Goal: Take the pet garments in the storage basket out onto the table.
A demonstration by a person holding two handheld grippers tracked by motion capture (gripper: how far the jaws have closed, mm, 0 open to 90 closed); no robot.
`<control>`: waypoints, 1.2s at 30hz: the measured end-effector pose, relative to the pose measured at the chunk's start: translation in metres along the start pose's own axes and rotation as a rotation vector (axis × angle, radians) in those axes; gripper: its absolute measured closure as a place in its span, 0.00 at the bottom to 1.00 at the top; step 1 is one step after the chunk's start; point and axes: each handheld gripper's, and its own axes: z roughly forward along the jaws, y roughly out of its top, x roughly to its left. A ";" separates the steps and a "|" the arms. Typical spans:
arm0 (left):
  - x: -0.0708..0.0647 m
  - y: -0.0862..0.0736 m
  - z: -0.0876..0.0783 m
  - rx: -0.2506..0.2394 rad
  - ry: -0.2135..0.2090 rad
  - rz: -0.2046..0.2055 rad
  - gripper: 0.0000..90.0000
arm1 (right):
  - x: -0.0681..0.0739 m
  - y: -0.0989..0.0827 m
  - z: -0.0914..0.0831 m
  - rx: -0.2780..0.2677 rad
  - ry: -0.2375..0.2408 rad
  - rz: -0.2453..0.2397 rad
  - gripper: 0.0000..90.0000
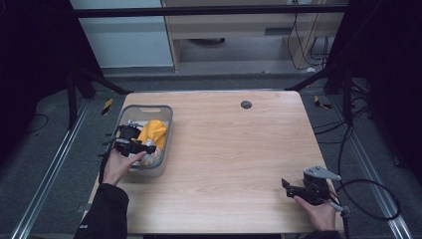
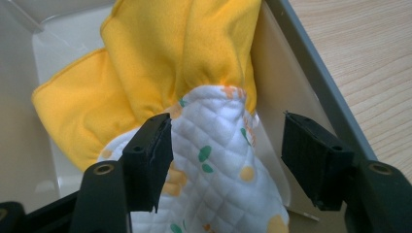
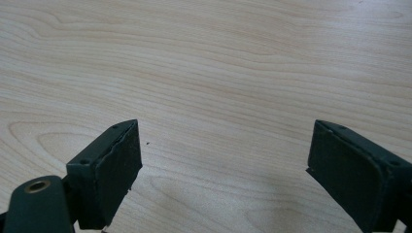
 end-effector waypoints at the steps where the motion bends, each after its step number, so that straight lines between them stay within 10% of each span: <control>1: 0.000 0.000 0.002 0.005 -0.002 -0.005 0.41 | 0.000 0.000 0.000 0.002 0.002 0.002 0.13; 36: 0.003 -0.003 0.009 0.062 0.027 -0.039 0.90 | 0.001 0.000 0.001 0.014 0.013 0.004 0.13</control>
